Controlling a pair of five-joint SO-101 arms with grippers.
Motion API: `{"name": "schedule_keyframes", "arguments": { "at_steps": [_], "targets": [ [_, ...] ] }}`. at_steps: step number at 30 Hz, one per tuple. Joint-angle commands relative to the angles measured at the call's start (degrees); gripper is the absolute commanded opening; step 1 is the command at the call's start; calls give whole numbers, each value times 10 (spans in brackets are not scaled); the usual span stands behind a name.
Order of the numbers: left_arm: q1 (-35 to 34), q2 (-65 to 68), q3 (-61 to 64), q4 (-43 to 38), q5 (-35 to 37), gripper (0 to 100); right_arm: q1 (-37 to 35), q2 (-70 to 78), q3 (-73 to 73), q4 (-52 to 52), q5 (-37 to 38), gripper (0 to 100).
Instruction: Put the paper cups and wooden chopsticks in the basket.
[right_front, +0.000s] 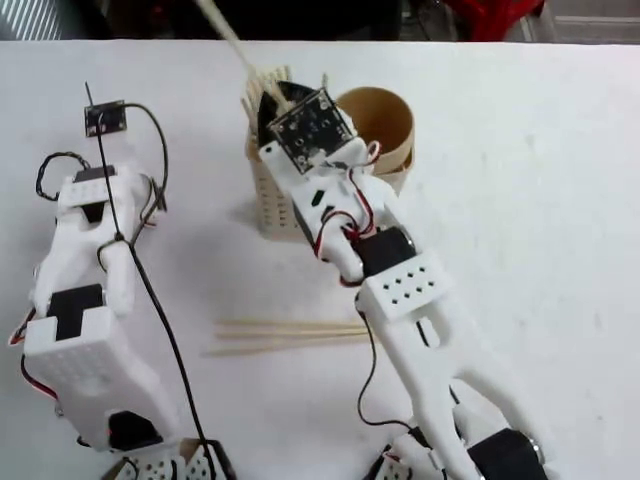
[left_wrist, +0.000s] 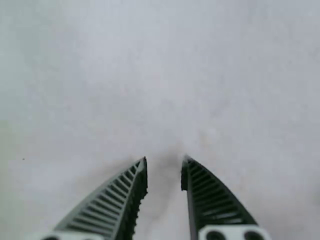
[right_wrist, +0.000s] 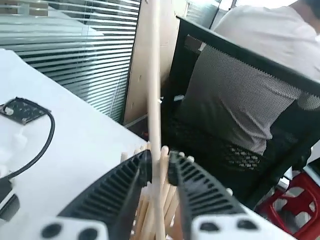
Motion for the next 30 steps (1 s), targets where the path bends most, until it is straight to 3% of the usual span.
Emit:
{"name": "schedule_keyframes", "arguments": {
  "at_steps": [1, 5, 10, 14, 20, 24, 30],
  "targets": [
    [9, -3, -20, -11, -7, 128, 7, -36, 4, -10, -48, 155],
    [9, -3, -20, -11, -7, 128, 7, -52, 4, 5, -55, 149],
    [9, -3, -20, -11, -7, 128, -7, -132, 2, 180, -55, 9],
    [9, -3, -20, -11, -7, 128, -32, -204, 2, 366, -40, 99],
    [9, -3, -20, -11, -7, 129, -131, -246, 16, 576, 96, 228],
    [9, -3, -20, -11, -7, 129, -160, -217, 84, 582, 117, 213],
    [9, -3, -20, -11, -7, 129, -161, -148, 225, 448, 192, 209]
  ]
}}
